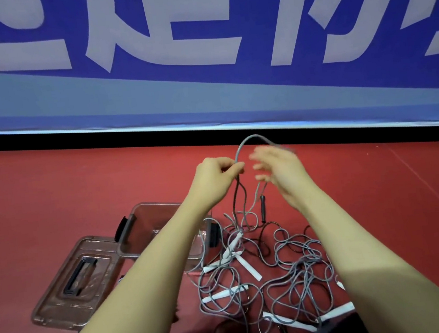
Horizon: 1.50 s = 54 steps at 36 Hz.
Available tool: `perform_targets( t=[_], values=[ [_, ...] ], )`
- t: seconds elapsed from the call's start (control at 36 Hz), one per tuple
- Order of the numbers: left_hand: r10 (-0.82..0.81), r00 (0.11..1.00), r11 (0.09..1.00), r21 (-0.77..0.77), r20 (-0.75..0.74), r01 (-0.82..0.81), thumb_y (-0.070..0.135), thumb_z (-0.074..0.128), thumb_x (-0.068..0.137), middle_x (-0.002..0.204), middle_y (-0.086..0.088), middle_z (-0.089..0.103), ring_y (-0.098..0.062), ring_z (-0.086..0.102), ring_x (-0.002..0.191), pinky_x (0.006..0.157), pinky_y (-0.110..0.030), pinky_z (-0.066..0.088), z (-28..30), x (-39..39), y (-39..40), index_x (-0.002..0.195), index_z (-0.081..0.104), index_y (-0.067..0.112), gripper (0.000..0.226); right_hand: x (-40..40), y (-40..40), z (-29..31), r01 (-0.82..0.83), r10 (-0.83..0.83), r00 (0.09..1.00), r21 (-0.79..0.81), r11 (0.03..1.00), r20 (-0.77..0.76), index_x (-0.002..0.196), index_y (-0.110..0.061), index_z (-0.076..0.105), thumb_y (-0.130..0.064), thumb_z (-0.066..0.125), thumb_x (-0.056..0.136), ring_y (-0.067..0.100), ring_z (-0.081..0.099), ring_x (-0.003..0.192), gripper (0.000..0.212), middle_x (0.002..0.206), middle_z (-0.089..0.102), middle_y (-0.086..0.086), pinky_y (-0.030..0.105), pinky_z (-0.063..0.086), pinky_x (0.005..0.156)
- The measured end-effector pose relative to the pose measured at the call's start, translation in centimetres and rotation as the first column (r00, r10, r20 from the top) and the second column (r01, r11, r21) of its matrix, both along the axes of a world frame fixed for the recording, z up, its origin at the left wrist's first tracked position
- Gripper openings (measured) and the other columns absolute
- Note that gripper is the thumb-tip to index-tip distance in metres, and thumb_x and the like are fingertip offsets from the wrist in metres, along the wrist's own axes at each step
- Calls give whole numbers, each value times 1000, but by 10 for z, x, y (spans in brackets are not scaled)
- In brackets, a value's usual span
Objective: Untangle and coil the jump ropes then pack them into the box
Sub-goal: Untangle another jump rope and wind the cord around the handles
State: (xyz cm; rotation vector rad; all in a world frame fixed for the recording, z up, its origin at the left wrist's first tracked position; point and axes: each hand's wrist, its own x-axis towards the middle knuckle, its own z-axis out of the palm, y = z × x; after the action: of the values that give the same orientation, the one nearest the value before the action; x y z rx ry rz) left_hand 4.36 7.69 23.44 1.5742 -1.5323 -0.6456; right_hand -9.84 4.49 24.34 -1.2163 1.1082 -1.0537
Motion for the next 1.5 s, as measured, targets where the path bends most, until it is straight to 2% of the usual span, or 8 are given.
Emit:
perform_targets(
  t=[0.11, 0.36, 0.56, 0.86, 1.03, 1.14, 1.36, 1.5],
  values=[
    [13, 1000, 998, -61, 2, -13, 28, 61, 90, 66, -2, 67, -8, 50, 61, 58, -25, 36, 16, 4, -3, 73, 72, 15, 24, 3, 8, -24, -338, 323, 780, 73, 938, -536, 113, -9, 63, -2, 55, 89, 18, 55, 81, 25, 96, 62, 9, 24, 44, 64],
    [-27, 989, 990, -139, -143, 7, 25, 58, 93, 77, -2, 70, -18, 64, 79, 77, -30, 48, 35, 3, -1, 84, 74, 11, 23, 16, 14, -34, -320, 285, 831, 9, 947, -477, 93, -5, 67, -15, 48, 99, 11, 55, 59, 22, 79, 64, 6, 19, 48, 58],
    [-70, 990, 996, 71, 120, 61, 10, 55, 86, 100, 3, 59, -11, 51, 85, 78, -18, 37, 18, 10, 0, 113, 67, 15, 30, 19, 6, -12, 33, -32, 999, -9, 999, 25, 71, -4, 56, -20, 37, 103, 9, 49, 38, 40, 56, 58, 9, 18, 40, 42],
    [-82, 972, 997, 14, 222, 81, 23, 61, 91, 89, -7, 61, -16, 50, 76, 69, -24, 32, -11, 7, 3, 86, 71, 6, 20, 9, 3, 6, 78, -146, 815, 143, 987, 562, 87, -1, 58, -29, 38, 102, 13, 59, 50, 38, 68, 68, 8, 19, 47, 49],
    [35, 995, 994, -109, 98, -24, 22, 61, 91, 80, -4, 61, -14, 48, 71, 63, -23, 29, 4, 5, -2, 89, 73, 7, 19, 4, 5, -13, -75, 69, 993, 59, 995, 91, 98, -13, 59, -17, 59, 91, 13, 53, 70, 8, 95, 62, 4, 21, 42, 53],
    [39, 999, 986, -160, 25, -35, 22, 62, 90, 61, 10, 53, -2, 43, 54, 53, -15, 29, 17, 3, -1, 81, 72, 10, 18, 4, 11, -28, -280, 257, 855, 17, 960, -450, 112, -13, 59, -11, 67, 85, 14, 55, 85, 28, 101, 61, 3, 21, 42, 61],
    [-53, 998, 996, -65, 33, 55, 13, 56, 89, 85, 8, 61, 3, 44, 57, 66, -20, 35, 27, 5, 3, 102, 68, 14, 17, 12, 13, -30, -190, 171, 951, -51, 981, -258, 76, -2, 64, -6, 65, 87, 11, 57, 51, 12, 64, 63, 8, 23, 51, 57],
    [-207, 932, 976, 128, 296, 176, 38, 62, 75, 113, 0, 47, -14, 52, 102, 89, -30, 42, 15, 10, 8, 128, 52, 16, 58, 11, 11, -23, -107, 108, 993, 23, 994, -38, 75, 0, 65, -9, 66, 86, 11, 56, 52, 14, 61, 62, 9, 19, 51, 56]
  ],
)
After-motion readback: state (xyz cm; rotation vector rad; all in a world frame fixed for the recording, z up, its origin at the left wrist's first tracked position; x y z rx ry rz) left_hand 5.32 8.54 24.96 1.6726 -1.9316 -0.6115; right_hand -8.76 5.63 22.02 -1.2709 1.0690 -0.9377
